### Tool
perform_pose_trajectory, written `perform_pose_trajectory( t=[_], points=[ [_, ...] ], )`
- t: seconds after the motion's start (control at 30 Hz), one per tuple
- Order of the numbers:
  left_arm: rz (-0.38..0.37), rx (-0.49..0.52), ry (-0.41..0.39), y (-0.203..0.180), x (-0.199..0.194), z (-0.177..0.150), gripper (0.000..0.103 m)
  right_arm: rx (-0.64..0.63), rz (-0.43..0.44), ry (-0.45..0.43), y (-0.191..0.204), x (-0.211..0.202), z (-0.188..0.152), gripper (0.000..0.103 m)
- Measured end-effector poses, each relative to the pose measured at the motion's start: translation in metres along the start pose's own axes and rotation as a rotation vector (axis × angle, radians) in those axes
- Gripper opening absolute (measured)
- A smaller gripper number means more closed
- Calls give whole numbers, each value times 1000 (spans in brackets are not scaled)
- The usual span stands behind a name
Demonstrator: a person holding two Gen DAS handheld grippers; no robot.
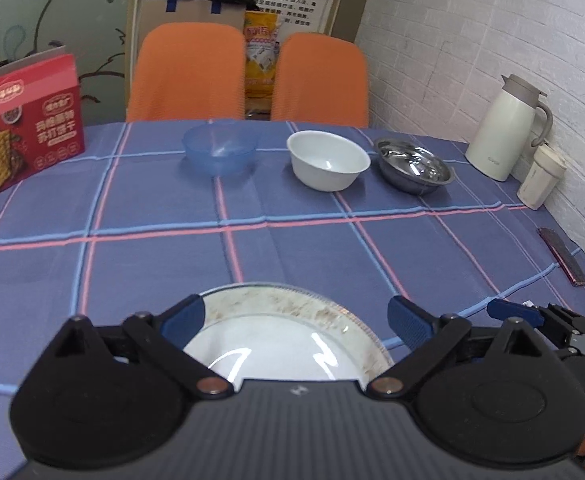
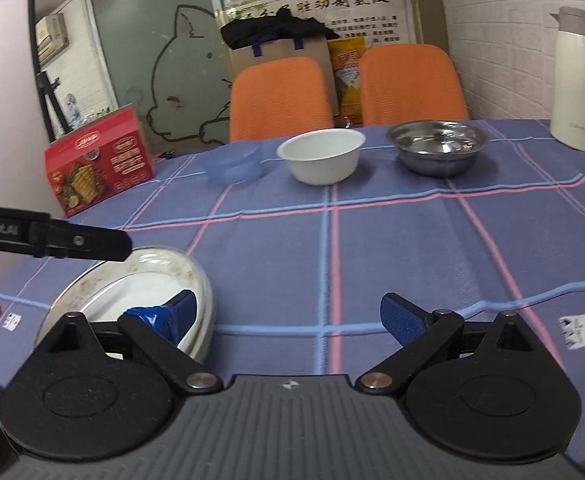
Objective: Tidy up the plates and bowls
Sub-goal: 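Reach the left tool into the steel bowl and grip its rim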
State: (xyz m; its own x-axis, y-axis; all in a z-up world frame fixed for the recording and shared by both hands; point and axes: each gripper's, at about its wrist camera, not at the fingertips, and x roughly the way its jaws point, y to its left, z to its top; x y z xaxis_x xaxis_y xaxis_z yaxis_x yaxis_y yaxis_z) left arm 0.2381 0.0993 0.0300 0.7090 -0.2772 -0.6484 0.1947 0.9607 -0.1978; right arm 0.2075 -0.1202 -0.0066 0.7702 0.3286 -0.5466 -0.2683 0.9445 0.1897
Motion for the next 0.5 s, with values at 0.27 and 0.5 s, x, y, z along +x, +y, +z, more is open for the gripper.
perform_pose_trajectory(
  t=[0.27,0.5],
  points=[
    [-170,3,30,-59,82,102,97,18,-158,-23,-89,32,56,86],
    [-218,37,138,-109,210,195,97,70,-203,10,-156,89,108,86]
  ],
)
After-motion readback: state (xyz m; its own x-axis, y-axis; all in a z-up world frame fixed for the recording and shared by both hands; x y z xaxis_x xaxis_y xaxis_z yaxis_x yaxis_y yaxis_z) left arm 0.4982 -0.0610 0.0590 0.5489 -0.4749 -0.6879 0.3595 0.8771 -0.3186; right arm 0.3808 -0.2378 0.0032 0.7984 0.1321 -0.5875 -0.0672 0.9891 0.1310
